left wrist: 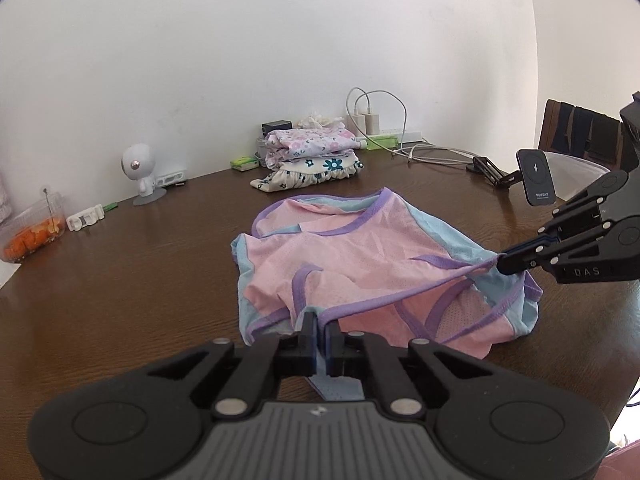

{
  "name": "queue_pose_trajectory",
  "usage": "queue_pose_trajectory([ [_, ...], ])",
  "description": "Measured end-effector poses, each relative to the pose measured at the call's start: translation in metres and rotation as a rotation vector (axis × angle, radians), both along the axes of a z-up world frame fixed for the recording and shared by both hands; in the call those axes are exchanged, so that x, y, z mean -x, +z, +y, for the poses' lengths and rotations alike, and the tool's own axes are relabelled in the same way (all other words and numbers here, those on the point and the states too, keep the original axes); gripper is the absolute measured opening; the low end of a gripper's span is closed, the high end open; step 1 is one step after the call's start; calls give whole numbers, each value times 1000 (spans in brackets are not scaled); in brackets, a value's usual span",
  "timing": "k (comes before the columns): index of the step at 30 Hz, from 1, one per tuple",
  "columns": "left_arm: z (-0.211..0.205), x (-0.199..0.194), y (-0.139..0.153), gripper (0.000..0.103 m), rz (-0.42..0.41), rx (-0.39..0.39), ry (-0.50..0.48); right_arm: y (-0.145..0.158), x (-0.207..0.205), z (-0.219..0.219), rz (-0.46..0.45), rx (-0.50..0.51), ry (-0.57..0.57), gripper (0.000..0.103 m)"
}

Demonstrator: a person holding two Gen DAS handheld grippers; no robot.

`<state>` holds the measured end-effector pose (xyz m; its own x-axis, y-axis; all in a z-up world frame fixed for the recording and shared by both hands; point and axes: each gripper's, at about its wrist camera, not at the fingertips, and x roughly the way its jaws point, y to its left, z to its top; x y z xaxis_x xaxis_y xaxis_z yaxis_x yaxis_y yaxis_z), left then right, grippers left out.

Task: Fold clothes

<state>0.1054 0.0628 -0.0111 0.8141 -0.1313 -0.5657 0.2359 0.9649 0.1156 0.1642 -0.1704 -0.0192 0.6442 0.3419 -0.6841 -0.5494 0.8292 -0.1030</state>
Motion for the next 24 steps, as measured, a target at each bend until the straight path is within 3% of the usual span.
queue_pose_trajectory([
  [6, -7, 9, -4, 3, -5, 3, 3, -14, 3, 6, 24, 43, -5, 7],
  [9, -9, 12, 2, 3, -26, 2, 6, -15, 5, 12, 18, 50, 0, 23],
  [13, -11, 13, 9, 3, -48, 7, 19, -15, 8, 24, -7, 76, 23, 25],
  [19, -13, 21, 23, 3, -106, 29, 14, -18, 16, 43, -103, 177, 46, 26],
  [24, -12, 27, 32, 3, -139, 41, 11, -22, 20, 56, -165, 270, 106, 34],
])
